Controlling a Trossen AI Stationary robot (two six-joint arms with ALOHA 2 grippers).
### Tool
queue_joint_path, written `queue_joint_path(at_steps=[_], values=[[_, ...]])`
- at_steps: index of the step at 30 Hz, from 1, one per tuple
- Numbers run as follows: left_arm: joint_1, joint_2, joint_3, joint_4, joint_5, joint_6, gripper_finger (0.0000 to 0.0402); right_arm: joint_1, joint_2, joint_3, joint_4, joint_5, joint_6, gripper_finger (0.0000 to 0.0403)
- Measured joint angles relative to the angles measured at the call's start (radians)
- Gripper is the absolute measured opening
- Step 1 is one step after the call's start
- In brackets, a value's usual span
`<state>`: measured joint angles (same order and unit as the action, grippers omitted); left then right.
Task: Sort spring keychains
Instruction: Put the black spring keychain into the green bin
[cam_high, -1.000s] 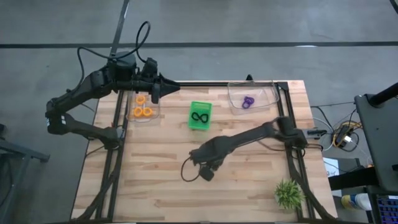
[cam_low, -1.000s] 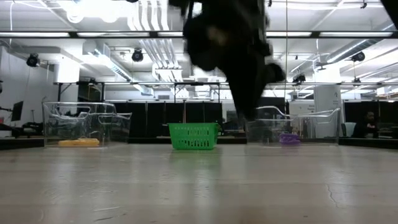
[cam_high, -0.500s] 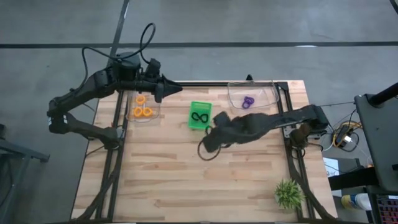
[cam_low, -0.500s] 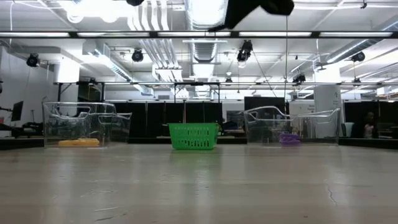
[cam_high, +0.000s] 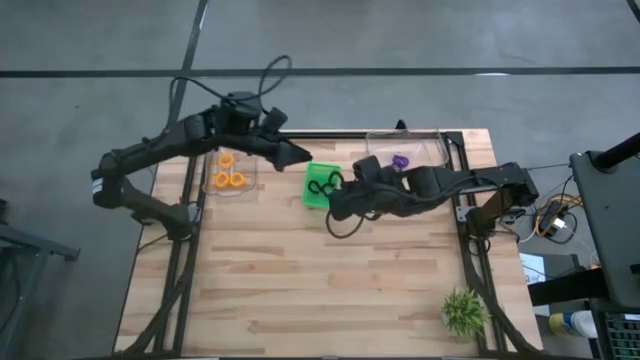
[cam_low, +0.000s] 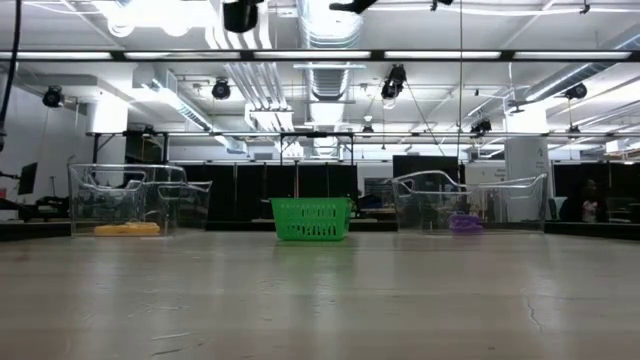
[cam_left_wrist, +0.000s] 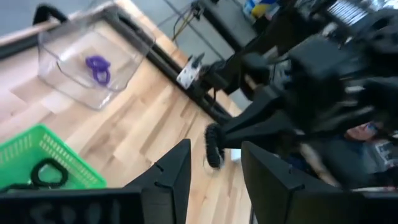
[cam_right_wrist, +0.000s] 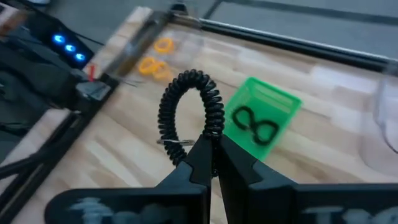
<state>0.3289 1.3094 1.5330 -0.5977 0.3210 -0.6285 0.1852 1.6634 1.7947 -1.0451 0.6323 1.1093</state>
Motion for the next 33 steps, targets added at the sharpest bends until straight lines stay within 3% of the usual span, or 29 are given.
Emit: queue_joint_path(at_steps=[4, 23, 26, 30, 33], values=[[-0.011, 0.044, 0.0, -0.003, 0.004, -0.017, 0.0133, -0.013, 0.001, 0.001, 0.074, 0.0, -0.052, 0.0008], [-0.053, 0.15, 0.0, 0.088, 0.107, -0.041, 0.0131, -0.055, 0.0, 0.001, 0.115, -0.015, -0.134, 0.0008], [-0.054, 0.151, 0.0, 0.101, 0.111, -0.018, 0.0108, -0.055, 0.0, 0.001, 0.128, -0.027, -0.152, 0.0008], [-0.05, 0.155, 0.0, 0.098, 0.112, 0.01, 0.0028, -0.056, 0.0, 0.001, 0.169, -0.021, -0.209, 0.001], [-0.049, 0.154, 0.0, 0.097, 0.1, 0.037, 0.0018, -0.055, 0.0, 0.0, 0.194, 0.002, -0.24, 0.0028]])
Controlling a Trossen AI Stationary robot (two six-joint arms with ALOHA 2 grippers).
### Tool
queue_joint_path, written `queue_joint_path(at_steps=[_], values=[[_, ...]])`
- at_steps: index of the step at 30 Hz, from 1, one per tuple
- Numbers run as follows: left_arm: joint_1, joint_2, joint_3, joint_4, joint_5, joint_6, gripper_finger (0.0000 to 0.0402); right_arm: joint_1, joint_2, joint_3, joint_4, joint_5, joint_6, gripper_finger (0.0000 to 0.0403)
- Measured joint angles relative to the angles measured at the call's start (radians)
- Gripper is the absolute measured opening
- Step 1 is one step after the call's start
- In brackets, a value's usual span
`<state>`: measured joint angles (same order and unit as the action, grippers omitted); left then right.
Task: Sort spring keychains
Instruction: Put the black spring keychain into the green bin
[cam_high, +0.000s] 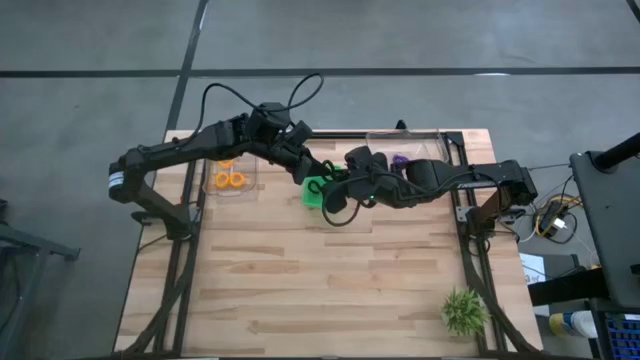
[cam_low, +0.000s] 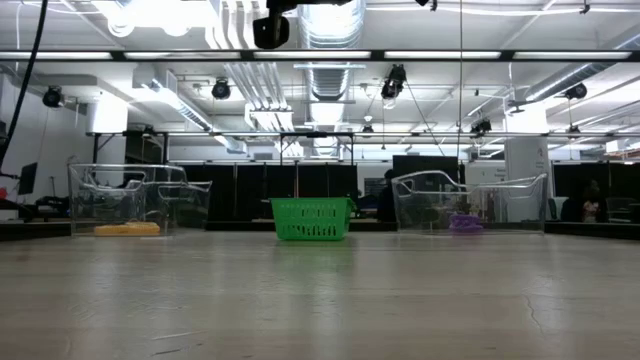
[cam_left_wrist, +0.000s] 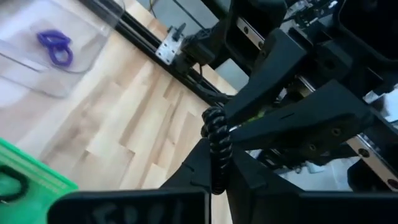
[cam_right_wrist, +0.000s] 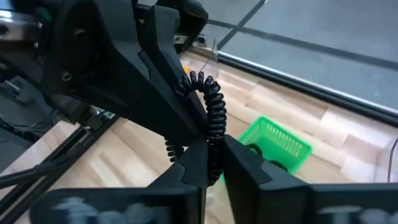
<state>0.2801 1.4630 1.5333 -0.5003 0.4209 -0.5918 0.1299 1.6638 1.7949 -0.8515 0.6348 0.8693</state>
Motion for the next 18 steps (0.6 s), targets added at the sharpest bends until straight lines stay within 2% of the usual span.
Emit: queue_joint_path(at_steps=[6, 11, 18], values=[[0.0, -0.012, 0.002, -0.016, -0.141, 0.096, 0.0016, -0.003, -0.002, -0.001, 0.006, 0.016, -0.043, 0.0112], [0.004, -0.006, -0.001, -0.033, -0.312, 0.207, 0.0014, 0.011, -0.006, 0.0, 0.045, 0.001, -0.083, 0.0178], [-0.002, -0.007, 0.0, -0.06, -0.647, 0.492, 0.0014, 0.022, -0.008, 0.0, 0.098, 0.004, -0.145, 0.022]])
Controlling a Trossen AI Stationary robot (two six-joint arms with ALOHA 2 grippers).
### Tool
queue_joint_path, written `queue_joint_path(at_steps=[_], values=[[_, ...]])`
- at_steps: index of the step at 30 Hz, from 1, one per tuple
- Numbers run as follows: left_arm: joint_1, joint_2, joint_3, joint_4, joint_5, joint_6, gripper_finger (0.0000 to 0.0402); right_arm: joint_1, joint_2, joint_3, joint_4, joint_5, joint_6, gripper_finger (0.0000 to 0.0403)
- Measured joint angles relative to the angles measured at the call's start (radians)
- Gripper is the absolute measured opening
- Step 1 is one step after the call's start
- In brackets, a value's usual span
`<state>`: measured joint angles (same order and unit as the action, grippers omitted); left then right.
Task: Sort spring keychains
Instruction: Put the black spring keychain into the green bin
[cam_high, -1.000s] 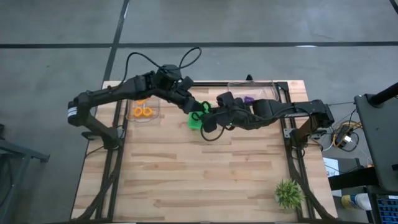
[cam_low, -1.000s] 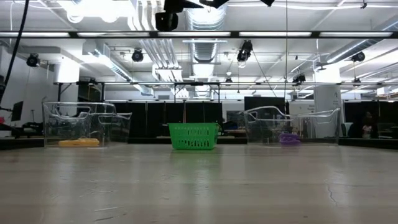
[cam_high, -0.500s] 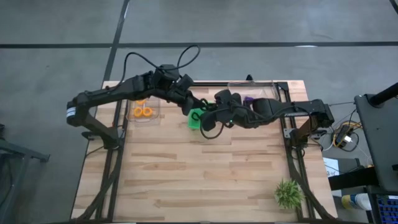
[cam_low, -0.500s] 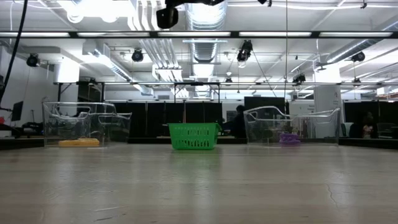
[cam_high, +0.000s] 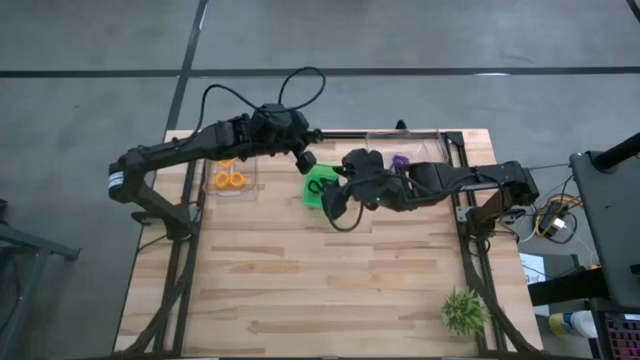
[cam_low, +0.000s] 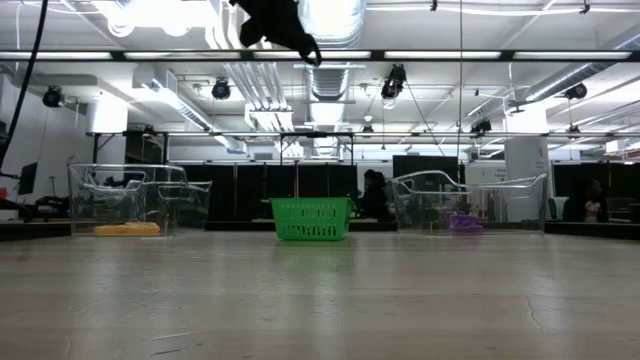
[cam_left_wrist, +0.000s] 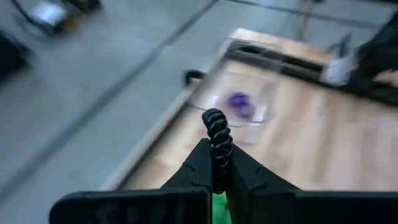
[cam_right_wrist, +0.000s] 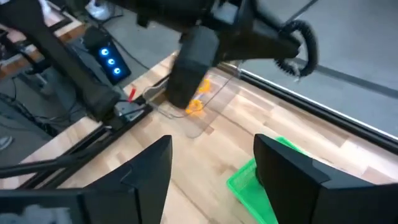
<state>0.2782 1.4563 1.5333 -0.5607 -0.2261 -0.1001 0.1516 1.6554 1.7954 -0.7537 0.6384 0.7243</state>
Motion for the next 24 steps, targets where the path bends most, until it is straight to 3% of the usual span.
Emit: queue_joint_path(at_steps=[4, 11, 24], values=[[-0.003, 0.009, 0.0, -0.011, -0.105, 0.106, 0.0014, 0.0, -0.006, 0.0, 0.024, -0.001, -0.028, 0.0224], [0.005, 0.081, -0.039, -0.041, -0.094, 0.071, 0.0013, 0.0, -0.029, 0.0, 0.034, 0.017, -0.041, 0.0226], [0.015, 0.252, -0.161, -0.057, 0.09, -0.033, 0.0012, 0.003, -0.079, 0.0, 0.033, 0.02, -0.044, 0.0226]])
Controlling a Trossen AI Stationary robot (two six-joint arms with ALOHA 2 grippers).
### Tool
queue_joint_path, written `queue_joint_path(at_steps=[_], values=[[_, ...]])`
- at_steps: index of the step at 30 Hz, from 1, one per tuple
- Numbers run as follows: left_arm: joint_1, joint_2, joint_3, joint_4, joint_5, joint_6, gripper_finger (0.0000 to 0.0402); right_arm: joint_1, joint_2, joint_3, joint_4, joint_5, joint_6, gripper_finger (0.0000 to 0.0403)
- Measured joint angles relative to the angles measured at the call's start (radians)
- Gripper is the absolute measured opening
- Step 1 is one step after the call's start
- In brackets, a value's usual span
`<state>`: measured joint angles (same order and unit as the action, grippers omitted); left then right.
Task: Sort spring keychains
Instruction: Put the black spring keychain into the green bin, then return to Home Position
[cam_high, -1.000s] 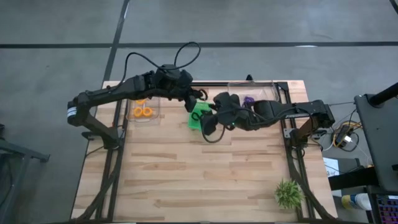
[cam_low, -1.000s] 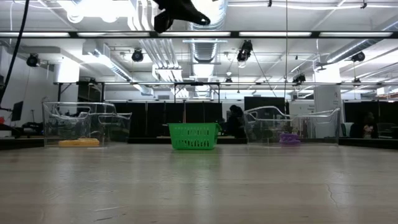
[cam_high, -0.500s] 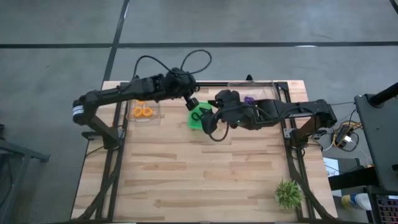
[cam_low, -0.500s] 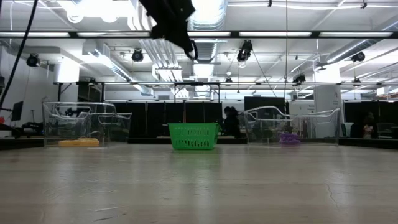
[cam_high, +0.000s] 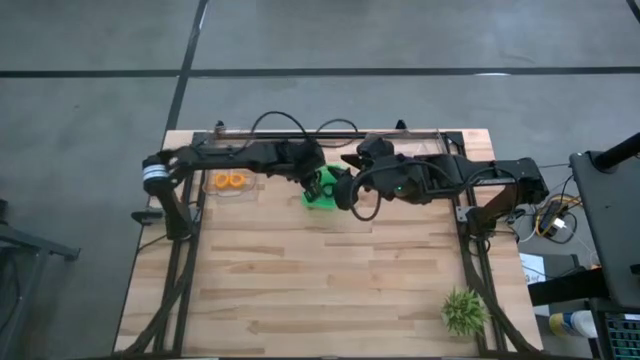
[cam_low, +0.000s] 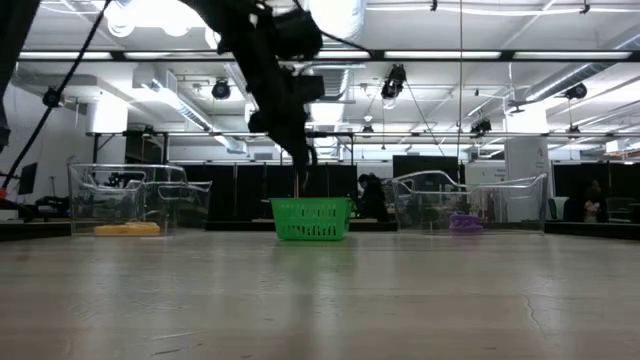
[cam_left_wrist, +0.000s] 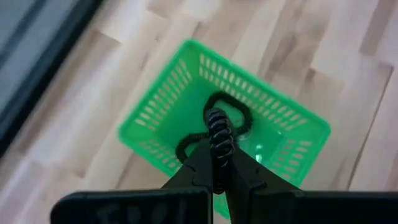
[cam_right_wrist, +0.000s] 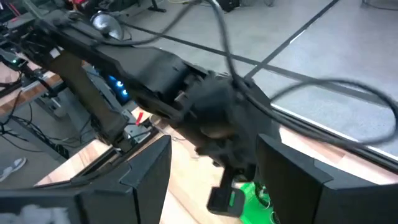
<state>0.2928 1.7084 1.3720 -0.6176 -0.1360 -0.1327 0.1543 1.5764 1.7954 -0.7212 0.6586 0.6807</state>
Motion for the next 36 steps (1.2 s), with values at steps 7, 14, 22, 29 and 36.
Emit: queue_joint_path(at_steps=[7, 14, 22, 29, 36], values=[[0.013, 0.118, 0.002, -0.012, 0.085, -0.039, 0.0015, 0.001, 0.001, 0.0, 0.0, 0.0, 0.0, 0.0226], [0.032, 0.162, 0.002, -0.033, 0.166, -0.105, 0.0073, 0.001, 0.002, 0.0, 0.0, -0.001, 0.0, 0.0226], [0.046, 0.055, 0.053, -0.064, 0.163, -0.108, 0.0085, 0.001, 0.003, 0.0, 0.0, -0.002, -0.022, 0.0226], [0.038, -0.172, 0.068, -0.071, 0.232, -0.135, 0.0087, 0.0, 0.003, 0.0, 0.0, -0.01, -0.103, 0.0226], [0.032, -0.393, 0.065, -0.071, 0.249, -0.176, 0.0087, -0.008, 0.003, 0.0, 0.001, -0.012, -0.124, 0.0226]])
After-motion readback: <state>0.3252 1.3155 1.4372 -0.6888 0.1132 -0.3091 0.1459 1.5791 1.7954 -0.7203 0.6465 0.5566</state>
